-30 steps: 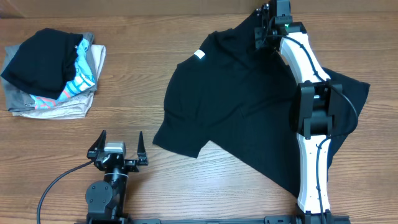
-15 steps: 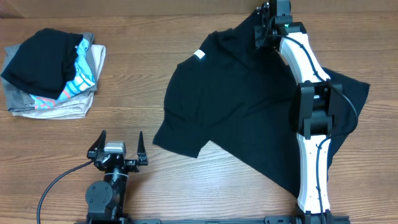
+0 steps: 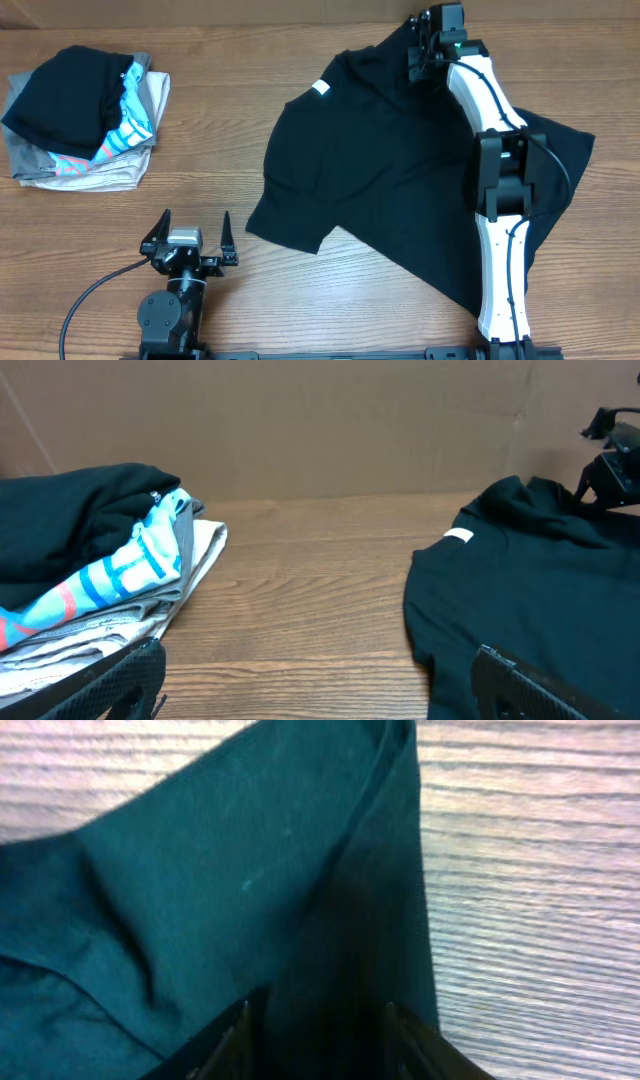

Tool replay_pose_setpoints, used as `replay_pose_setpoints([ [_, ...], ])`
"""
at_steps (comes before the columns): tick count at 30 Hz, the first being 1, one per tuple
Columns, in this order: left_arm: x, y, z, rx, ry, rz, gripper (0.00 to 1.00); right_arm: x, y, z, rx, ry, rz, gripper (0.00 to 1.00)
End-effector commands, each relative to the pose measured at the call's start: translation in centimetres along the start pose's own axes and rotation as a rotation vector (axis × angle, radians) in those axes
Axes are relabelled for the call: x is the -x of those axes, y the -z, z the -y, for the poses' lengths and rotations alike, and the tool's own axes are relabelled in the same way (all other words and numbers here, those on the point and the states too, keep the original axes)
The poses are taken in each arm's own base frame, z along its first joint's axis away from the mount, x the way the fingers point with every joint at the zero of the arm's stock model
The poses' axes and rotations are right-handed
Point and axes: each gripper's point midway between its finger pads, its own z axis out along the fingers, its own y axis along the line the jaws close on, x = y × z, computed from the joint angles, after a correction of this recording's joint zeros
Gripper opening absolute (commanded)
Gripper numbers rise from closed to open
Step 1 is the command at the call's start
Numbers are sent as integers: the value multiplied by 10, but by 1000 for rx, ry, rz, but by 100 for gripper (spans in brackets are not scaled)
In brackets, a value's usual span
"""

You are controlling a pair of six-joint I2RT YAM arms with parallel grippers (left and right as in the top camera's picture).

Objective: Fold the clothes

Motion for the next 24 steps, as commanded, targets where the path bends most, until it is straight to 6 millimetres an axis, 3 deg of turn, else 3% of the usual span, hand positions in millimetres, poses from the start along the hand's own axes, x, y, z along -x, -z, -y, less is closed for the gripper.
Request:
replay_pose_setpoints([
  [1, -1, 0, 4, -21, -20, 4, 100, -2, -4, 2, -7, -3, -1, 37],
  [6, -1, 0, 4, -21, -20, 4, 100, 1, -3, 6, -10, -14, 9, 9],
  [7, -1, 0, 4, -21, -20, 4, 100, 3, -2, 8, -12, -30, 14, 8],
  [20, -1, 0, 4, -21, -20, 4, 100, 11, 3, 77, -113, -141, 64, 4],
  [23, -1, 0, 4, -21, -20, 4, 100, 13, 4, 85, -121, -150, 79, 9],
  [24, -1, 0, 4, -20, -20, 4, 100, 15, 5, 87, -123, -151, 85, 18],
])
